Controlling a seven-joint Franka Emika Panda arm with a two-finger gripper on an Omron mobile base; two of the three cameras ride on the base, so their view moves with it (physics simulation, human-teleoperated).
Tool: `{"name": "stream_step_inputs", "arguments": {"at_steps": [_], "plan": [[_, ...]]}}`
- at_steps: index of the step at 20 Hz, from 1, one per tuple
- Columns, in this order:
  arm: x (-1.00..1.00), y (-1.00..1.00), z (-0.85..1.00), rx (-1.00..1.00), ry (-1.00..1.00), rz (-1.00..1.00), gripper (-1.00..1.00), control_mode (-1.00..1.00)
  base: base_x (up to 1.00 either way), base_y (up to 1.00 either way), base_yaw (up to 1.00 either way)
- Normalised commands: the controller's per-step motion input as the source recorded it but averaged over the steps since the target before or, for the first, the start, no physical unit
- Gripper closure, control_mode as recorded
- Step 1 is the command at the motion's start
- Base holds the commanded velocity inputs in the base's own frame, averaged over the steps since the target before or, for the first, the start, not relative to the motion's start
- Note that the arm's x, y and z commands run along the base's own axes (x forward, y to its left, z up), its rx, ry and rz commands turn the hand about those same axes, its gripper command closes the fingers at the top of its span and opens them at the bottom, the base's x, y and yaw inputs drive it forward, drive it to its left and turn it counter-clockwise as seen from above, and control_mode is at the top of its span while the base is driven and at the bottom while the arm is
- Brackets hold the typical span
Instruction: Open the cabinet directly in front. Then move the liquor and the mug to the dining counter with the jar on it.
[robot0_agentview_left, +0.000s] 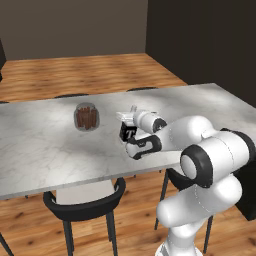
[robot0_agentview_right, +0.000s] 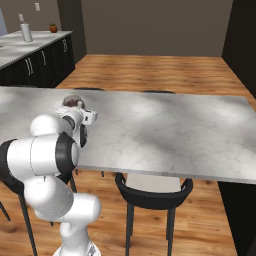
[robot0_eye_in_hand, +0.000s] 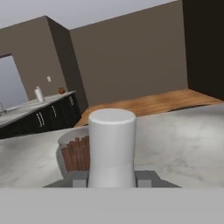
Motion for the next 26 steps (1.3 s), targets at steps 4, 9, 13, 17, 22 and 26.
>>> {"name": "stream_step_inputs", "arguments": {"at_steps": [4, 9, 13, 17, 22, 26], "plan": [[0.01, 0.1, -0.23, -0.06, 0.0, 0.0, 1.0, -1.0, 0.0, 0.0, 0.0], [0.17, 0.32, -0.08, -0.04, -0.03, -0.02, 1.0, -1.0, 0.0, 0.0, 0.0], [0.16, 0.7, 0.0, -0.14, 0.0, -0.09, 1.0, -1.0, 0.0, 0.0, 0.0], [0.02, 0.17, 0.0, -0.05, 0.0, -0.04, 1.0, -1.0, 0.0, 0.0, 0.0], [0.18, 0.17, -0.17, -0.06, 0.0, 0.0, 1.0, -1.0, 0.0, 0.0, 0.0], [0.1, 0.02, -0.04, -0.02, 0.0, 0.0, -1.0, -1.0, 0.0, 0.0, 0.0]]}}
